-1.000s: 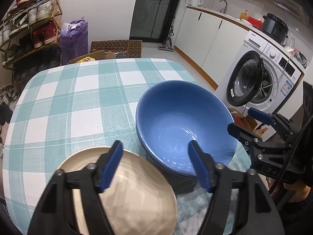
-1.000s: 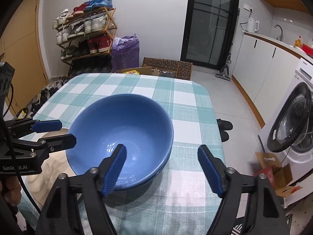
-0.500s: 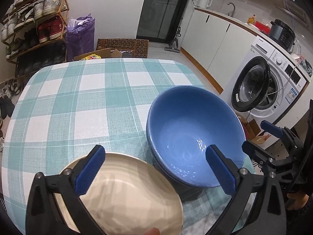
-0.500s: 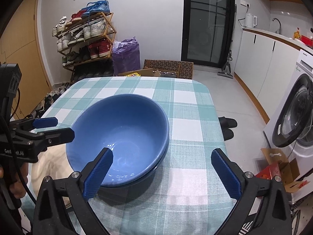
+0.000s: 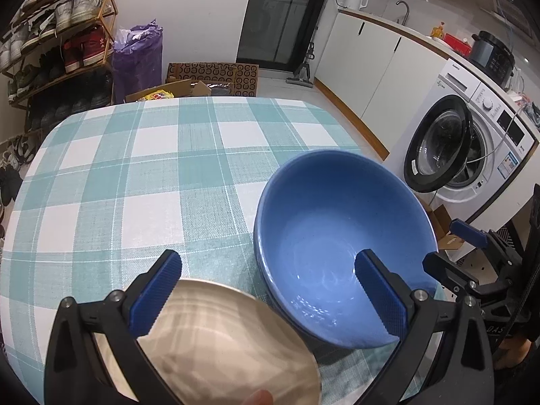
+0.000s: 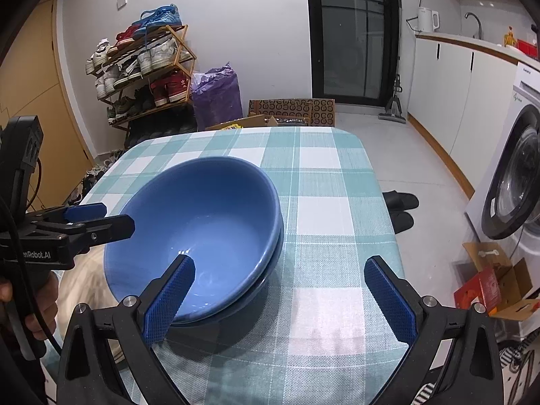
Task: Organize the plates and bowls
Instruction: 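Move both grippers onto the nested blue bowls' rim and close them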
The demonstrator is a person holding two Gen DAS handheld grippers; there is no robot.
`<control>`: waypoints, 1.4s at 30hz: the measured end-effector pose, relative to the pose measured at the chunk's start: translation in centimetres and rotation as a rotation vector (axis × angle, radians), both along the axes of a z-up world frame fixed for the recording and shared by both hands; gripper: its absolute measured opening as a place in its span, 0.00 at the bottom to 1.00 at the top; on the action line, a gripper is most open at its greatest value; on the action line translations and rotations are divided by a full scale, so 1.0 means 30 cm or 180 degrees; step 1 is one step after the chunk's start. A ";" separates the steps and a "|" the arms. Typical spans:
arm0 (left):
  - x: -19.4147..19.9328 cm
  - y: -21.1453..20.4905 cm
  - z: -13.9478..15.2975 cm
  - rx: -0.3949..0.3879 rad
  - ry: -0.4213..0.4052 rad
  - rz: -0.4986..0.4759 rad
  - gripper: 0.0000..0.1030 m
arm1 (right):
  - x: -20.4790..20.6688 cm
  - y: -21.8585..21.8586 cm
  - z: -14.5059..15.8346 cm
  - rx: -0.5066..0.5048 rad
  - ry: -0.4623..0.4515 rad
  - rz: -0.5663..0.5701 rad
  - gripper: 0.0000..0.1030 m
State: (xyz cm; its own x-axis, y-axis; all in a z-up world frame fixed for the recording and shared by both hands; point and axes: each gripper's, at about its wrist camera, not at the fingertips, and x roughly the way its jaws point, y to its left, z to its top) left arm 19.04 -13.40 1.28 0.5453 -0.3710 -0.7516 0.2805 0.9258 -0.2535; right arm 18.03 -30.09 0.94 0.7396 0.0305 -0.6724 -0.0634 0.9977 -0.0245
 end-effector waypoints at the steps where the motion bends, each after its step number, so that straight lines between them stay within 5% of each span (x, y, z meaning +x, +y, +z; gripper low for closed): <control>1: 0.005 0.000 -0.003 -0.0006 0.0009 0.0001 1.00 | 0.004 -0.004 -0.004 0.0010 0.0007 -0.0002 0.99; 22: 0.054 -0.026 -0.059 0.0081 0.0104 -0.0088 1.00 | 0.109 -0.020 -0.099 0.0497 0.0297 0.0062 0.98; 33: 0.050 -0.027 -0.057 -0.0085 0.0131 -0.0216 0.97 | 0.126 -0.007 -0.118 0.0527 0.0380 0.0119 0.73; 37: 0.035 -0.044 -0.045 -0.0062 0.0090 -0.0281 0.90 | 0.121 0.005 -0.113 0.0520 0.0373 0.0171 0.64; 42: 0.032 -0.055 -0.047 -0.0036 0.0139 -0.0305 0.68 | 0.117 0.014 -0.109 0.0499 0.0350 0.0184 0.56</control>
